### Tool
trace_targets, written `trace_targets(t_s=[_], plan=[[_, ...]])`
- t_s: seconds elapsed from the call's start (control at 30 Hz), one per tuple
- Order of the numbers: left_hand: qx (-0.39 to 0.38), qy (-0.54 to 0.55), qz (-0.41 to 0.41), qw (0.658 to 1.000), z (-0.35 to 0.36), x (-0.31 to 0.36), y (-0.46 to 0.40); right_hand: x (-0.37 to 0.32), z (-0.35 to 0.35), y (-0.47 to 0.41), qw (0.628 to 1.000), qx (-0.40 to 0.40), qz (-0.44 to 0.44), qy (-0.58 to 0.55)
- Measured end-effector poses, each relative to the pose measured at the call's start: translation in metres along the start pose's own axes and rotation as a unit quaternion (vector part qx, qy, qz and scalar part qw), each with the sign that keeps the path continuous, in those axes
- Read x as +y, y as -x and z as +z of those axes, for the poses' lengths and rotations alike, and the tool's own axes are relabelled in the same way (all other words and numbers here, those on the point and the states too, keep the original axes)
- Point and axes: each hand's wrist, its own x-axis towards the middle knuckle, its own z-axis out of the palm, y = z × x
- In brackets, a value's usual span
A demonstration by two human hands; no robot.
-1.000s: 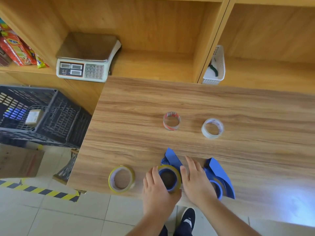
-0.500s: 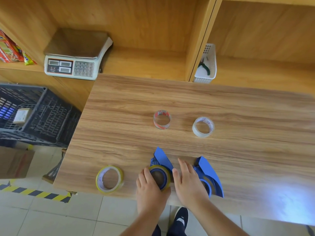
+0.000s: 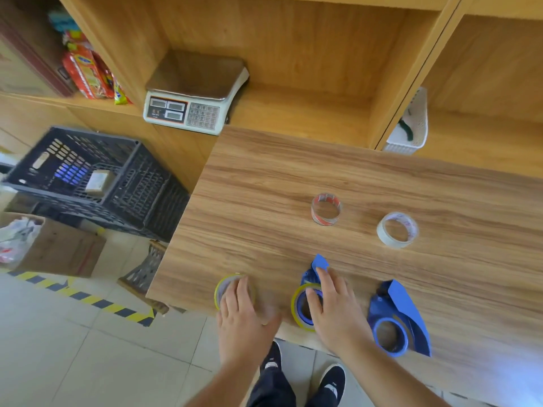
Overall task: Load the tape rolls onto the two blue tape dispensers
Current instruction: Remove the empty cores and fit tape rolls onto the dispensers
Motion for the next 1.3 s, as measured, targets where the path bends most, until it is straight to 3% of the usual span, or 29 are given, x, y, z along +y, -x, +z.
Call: trace_targets(t_s=[0.23,0.5,0.67,1.07,1.3], plan=[[-0.056,0.013,-0.060,0.997,-0.020,-0.062,-0.029,-0.049,0.035,-0.002,0.998,-0.047,-0.039,0.009],[-0.141,0.026,-0.014,0.990,-0.015,-0.069,-0.052,-0.058,0.048,-0.002,0.997,-0.057,-0.043,0.022],[-0.115,0.050,0.024,0.992,-0.022,-0.062,-0.049,-0.052,0.034,0.001,0.999,-0.043,-0.028,0.008],[-0.068,0.120,0.176,0.975,-0.020,0.040,0.009,0.028,-0.033,0.020,0.997,0.073,0.019,-0.031],[-0.121,0.126,0.207,0.962,0.036,0.115,0.068,0.131,-0.060,0.049,0.987,0.126,0.095,-0.040]])
